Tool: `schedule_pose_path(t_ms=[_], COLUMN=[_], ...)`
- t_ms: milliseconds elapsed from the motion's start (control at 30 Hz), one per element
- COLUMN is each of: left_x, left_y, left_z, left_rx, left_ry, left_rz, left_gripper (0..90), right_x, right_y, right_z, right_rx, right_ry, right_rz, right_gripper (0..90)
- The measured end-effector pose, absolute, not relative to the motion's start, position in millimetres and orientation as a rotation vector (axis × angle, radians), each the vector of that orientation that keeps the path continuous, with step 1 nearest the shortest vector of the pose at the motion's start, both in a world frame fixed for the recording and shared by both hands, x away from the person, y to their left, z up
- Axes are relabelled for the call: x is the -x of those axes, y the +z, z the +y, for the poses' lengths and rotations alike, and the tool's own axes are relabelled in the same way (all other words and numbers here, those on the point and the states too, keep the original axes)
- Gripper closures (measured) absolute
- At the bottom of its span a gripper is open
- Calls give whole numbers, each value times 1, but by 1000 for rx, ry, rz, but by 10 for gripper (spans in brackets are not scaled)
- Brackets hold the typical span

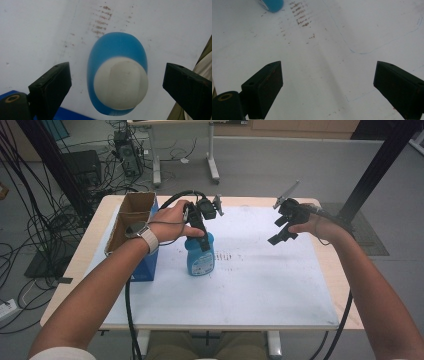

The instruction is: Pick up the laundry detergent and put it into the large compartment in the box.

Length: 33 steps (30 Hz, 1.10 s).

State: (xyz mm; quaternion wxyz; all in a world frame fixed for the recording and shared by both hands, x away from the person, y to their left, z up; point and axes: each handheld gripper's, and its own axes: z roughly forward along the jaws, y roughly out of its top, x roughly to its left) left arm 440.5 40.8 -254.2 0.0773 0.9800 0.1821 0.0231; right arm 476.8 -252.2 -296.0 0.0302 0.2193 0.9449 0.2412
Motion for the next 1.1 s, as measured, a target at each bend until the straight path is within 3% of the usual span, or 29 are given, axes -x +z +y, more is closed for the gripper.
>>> schedule_pose_path(t_ms=[1100], left_x=[-440], left_y=[-256], left_z=[40], left_rx=[-2942], left_ry=[83], left_rz=[550], left_gripper=[88], right_x=[-477], right_y=[-296], right_z=[-250], right_rx=[-672], right_ry=[753], right_rz=[2914], right_gripper=[85])
